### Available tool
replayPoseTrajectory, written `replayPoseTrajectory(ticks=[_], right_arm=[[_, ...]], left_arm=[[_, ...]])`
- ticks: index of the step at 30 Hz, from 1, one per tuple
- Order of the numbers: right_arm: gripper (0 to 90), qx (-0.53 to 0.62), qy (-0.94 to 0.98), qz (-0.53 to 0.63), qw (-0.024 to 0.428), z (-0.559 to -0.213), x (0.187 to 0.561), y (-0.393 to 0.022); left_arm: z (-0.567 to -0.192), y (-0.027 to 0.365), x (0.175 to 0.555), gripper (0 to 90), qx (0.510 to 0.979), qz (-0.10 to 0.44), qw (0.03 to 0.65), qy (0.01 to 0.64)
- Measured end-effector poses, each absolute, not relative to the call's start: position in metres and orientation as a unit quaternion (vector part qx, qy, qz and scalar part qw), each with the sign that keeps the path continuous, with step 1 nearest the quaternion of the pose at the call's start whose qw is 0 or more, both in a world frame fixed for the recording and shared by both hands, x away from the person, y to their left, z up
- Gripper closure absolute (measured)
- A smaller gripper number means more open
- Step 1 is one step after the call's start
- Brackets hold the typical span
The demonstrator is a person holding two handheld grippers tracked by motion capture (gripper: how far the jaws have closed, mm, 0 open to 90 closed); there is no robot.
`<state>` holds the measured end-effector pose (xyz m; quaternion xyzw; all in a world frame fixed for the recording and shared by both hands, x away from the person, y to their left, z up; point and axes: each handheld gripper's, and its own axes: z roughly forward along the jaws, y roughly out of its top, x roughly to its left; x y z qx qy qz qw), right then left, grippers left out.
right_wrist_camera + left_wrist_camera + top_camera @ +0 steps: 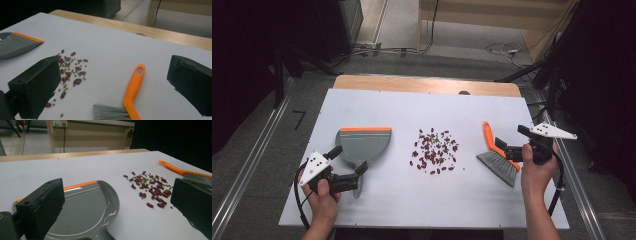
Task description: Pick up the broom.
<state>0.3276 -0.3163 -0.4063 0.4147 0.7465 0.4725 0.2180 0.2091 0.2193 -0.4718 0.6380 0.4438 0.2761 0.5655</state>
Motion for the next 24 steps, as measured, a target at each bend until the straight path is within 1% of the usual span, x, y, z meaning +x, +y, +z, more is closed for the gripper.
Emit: replayPoseTrajectory(ticks=[7, 10, 12, 13, 16, 18, 20, 22, 24], right_arm=[[0.0, 0.428, 0.759, 0.444, 0.209, -0.409, 0.357, -0.31], [0.0, 0.431, 0.771, 0.435, 0.171, -0.416, 0.368, -0.309], [5.5, 0.433, 0.779, 0.428, 0.148, -0.42, 0.373, -0.308], [6.9, 0.44, 0.78, 0.418, 0.151, -0.421, 0.374, -0.306], [22.8, 0.465, 0.777, 0.391, 0.166, -0.422, 0.377, -0.305], [38.9, 0.486, 0.773, 0.374, 0.163, -0.422, 0.381, -0.306], [44.1, 0.504, 0.774, 0.356, 0.142, -0.425, 0.386, -0.308], [45.2, 0.514, 0.785, 0.32, 0.132, -0.432, 0.39, -0.305], [45.1, 0.523, 0.789, 0.291, 0.138, -0.438, 0.393, -0.301]], left_arm=[[-0.472, 0.217, 0.21, 0.0, 0.643, 0.27, 0.565, 0.441], [-0.472, 0.216, 0.21, 0.0, 0.643, 0.271, 0.564, 0.441], [-0.472, 0.216, 0.211, 0.0, 0.644, 0.271, 0.564, 0.441], [-0.473, 0.216, 0.21, 0.0, 0.644, 0.271, 0.563, 0.441], [-0.473, 0.214, 0.21, 0.0, 0.647, 0.269, 0.562, 0.44], [-0.473, 0.213, 0.21, 0.0, 0.649, 0.269, 0.561, 0.438], [-0.474, 0.212, 0.21, 0.0, 0.65, 0.27, 0.56, 0.437], [-0.474, 0.211, 0.21, 0.0, 0.651, 0.268, 0.56, 0.436], [-0.474, 0.21, 0.21, 0.0, 0.653, 0.268, 0.559, 0.435]])
